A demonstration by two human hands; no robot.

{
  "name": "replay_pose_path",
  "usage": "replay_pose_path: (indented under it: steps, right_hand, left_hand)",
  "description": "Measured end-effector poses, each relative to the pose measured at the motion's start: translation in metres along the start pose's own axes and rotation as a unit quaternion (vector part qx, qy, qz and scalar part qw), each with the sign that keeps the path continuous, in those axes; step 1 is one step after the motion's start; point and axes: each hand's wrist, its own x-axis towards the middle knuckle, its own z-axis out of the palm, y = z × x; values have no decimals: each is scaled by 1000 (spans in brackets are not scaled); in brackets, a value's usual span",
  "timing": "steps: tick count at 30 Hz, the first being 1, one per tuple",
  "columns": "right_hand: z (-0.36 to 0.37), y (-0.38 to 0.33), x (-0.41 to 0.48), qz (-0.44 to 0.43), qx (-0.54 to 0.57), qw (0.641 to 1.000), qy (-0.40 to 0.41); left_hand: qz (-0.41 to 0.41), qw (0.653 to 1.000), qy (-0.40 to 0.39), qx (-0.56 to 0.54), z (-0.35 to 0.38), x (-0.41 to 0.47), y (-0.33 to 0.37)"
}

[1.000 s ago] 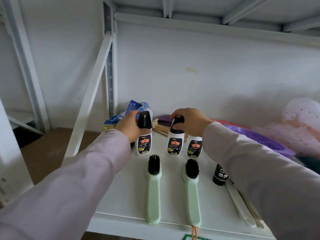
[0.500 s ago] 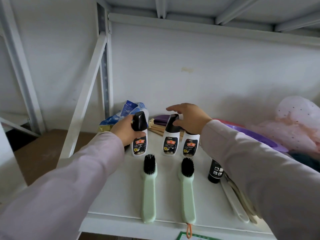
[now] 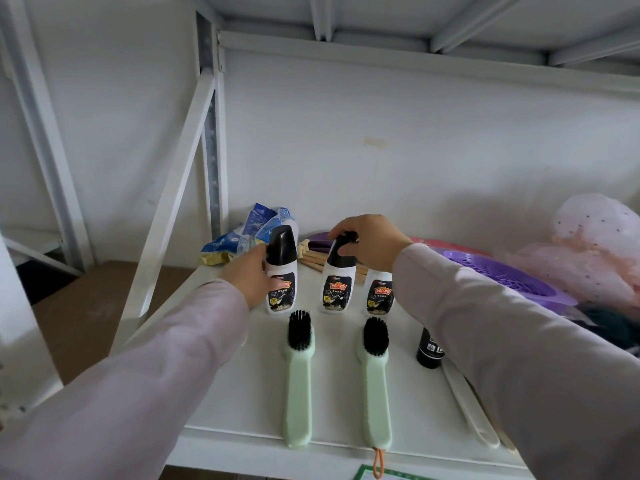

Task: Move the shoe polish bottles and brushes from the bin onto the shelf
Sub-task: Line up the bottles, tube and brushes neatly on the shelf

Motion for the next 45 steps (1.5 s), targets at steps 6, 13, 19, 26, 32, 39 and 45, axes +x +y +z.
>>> replay_pose_path:
  steps: [6,13,19,26,32,39,45]
  right_hand:
    - [1,3,0,4,-2,1000,-22]
    - [-27,10,-19,7,57,998,-1]
    - [-50,56,-89,101,81,989,76]
    - [-1,93,-136,186,276,942,40]
    - [11,95,-135,175,204,962,52]
    - [9,89,-138,142,223,964,34]
    - [-4,77,-149,199,291,920,174]
  left_hand:
    - [3,1000,-2,8,2,0,2]
    - [6,1000,-7,21,1,-3,0]
    - [-4,1000,-18,1,3,-9,-8]
    - [-53,997,-14,-59,-2,-32,-2]
    - [-71,995,-12,-75,1,-67,-8]
    - [-25,996,-37,-80,12,-100,-9]
    - [3,997,-26,-72,18,-116,-5]
